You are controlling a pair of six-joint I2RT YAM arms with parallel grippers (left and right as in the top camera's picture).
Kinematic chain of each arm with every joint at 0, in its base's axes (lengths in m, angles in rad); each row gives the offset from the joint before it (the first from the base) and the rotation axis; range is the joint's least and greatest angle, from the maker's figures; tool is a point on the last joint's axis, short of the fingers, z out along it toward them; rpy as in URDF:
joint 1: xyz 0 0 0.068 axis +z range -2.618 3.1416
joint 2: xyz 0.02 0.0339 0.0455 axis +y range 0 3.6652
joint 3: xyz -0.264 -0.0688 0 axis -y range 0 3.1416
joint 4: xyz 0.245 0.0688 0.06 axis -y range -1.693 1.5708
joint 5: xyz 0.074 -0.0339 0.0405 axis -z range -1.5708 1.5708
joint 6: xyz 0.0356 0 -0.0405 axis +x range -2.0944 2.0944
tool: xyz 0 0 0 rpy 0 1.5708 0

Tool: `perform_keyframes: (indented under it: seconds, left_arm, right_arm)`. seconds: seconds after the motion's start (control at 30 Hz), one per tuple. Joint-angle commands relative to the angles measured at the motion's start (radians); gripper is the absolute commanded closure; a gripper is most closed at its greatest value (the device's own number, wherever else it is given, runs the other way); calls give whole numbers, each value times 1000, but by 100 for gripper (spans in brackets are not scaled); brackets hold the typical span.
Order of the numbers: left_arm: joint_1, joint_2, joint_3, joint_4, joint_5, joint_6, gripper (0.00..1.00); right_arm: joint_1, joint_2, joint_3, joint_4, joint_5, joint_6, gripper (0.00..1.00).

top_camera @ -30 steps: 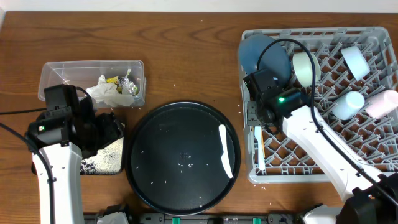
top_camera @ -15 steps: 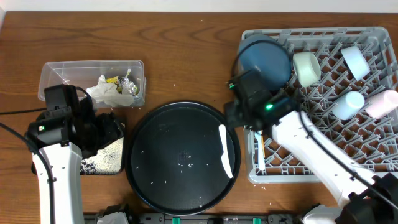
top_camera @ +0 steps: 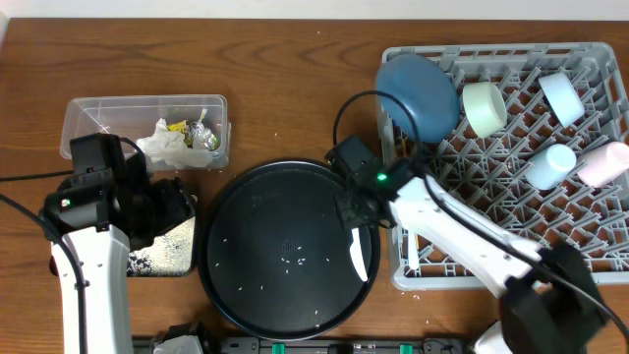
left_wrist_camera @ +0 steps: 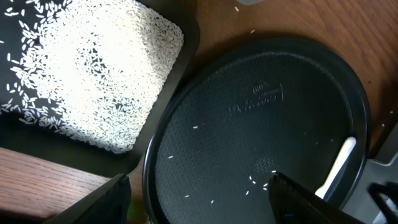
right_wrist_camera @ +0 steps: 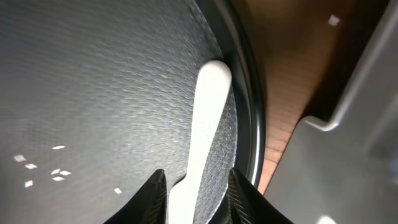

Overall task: Sort waste into correct bins and load items into the dishwasher rack
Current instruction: 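Move right gripper to the last white spoon and grasp its handle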

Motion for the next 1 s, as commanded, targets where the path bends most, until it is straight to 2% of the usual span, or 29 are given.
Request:
perform_keyframes:
  seconds: [0.0, 0.23, 0.6, 0.97]
  left_arm:
    - [4, 6, -3, 0, -13, -6, 28]
    - [4, 6, -3, 0, -13, -6, 28]
    - [4, 6, -3, 0, -13, -6, 28]
    - [4, 6, -3, 0, -13, -6, 28]
  right_arm:
    - [12, 42, -3, -8, 12, 33, 72]
    - [20, 121, -3, -14, 10, 68, 72]
    - [56, 134, -3, -66, -11, 90, 69]
    - [122, 142, -3, -66, 27, 203, 69]
